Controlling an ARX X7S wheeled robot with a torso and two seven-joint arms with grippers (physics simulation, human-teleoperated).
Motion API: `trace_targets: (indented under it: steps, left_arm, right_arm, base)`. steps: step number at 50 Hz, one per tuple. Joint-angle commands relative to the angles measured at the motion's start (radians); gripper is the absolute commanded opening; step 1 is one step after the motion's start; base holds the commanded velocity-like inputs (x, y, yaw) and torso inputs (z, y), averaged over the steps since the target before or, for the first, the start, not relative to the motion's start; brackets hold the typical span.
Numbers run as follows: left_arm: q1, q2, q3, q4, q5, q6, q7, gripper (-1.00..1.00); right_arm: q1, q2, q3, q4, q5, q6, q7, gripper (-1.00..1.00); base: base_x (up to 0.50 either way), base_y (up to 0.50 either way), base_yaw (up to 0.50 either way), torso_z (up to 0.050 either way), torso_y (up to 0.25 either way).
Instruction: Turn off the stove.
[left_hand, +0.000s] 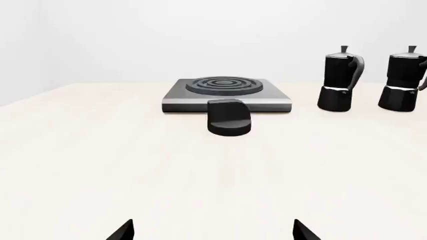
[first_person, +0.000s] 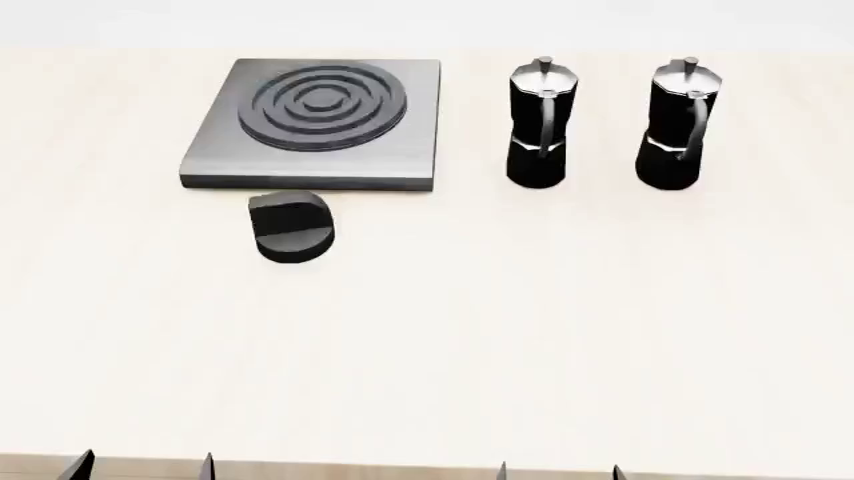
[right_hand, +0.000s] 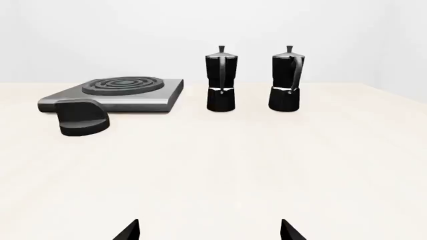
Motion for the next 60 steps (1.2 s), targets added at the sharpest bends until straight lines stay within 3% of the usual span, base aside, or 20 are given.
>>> trace_targets:
  steps: [1,24,31,60]
  left_arm:
    - [0.001,-0.016,0.020,-0.002,-0.014,0.004,-0.018,1.00]
    - [0.014,-0.069,0.081,0.029,-0.055,0.010,-0.081,1.00]
    - [0.034,-0.090,0.093,0.057,0.009,0.116,-0.127,1.00]
    - [0.076,-0.147,0.077,0.489,-0.043,-0.149,-0.171,1.00]
  right_arm:
    - [0.003,0.015,-0.020,0.003,0.015,0.003,0.021,1.00]
    - [-0.006,0.068,-0.086,-0.065,0.099,0.059,0.055,1.00]
    - [-0.016,0.087,-0.102,-0.158,0.058,0.086,0.098,1.00]
    - [-0.055,0.156,-0.075,-0.594,0.100,0.289,0.174,1.00]
  base:
    - [0.00,0.00,0.00,0.000,0.000]
    - [0.00,0.00,0.00,0.000,0.000]
    - [0.00,0.00,0.00,0.000,0.000]
    - [0.00,0.00,0.00,0.000,0.000]
